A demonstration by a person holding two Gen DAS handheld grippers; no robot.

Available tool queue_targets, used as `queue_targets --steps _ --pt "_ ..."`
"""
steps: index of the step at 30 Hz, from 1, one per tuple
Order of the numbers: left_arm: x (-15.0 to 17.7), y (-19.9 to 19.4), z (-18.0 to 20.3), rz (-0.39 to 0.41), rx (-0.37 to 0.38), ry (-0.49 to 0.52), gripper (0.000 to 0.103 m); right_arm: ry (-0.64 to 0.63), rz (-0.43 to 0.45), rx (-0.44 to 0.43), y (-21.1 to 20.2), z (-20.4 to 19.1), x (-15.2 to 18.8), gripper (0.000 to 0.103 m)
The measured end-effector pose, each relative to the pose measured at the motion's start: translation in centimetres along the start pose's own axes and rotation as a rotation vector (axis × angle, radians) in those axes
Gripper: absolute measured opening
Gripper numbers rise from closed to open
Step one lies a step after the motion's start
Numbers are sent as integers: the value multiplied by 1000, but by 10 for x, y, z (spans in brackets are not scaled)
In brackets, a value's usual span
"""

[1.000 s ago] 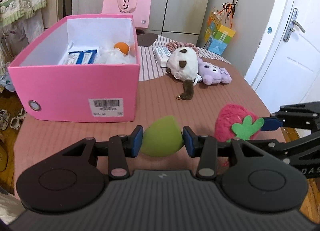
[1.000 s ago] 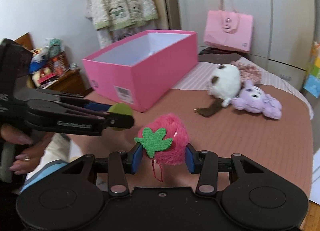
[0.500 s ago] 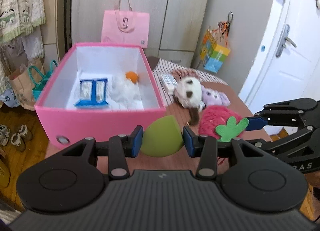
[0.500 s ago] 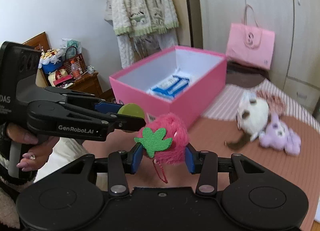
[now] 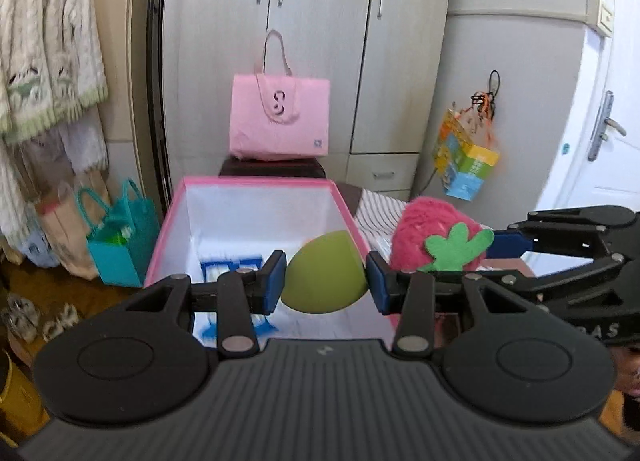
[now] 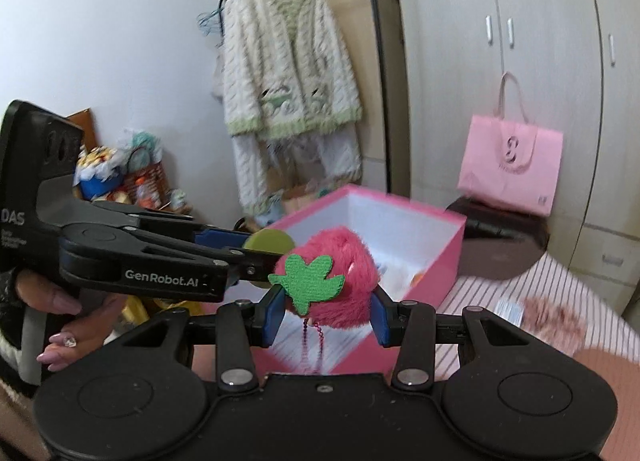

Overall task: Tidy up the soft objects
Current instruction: 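Carry sponge and strawberry plush over the pink box and release both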

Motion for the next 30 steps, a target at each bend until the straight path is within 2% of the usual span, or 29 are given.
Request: queue_targets --steps 4,13,16,19,23,30 --pt "-22 22 -20 -34 -20 -33 43 -1 -41 4 29 14 -22 49" --pt "-53 101 -66 -213 -62 -149 43 -90 -185 41 124 29 -61 49" --pt "-60 118 -79 -249 -66 -185 43 -102 -229 23 146 34 -70 49" --pt "-62 124 -83 -239 -101 -166 43 -90 -255 32 163 40 -73 50" --pt "-66 132 -86 -275 -55 -153 43 -98 -280 28 176 45 -77 51" --pt "-69 135 -87 -266 -73 -151 46 -76 -292 31 189 51 -82 56"
Point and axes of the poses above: each gripper's, at about its wrist camera, not at the fingertips, and y roughly the way its jaws point, z to its right, x to its underside, the point moved 1 cm from there along y, roughly the way its jaws point, and after that the axes turned 15 degrees about -z, right-handed, at the moved point
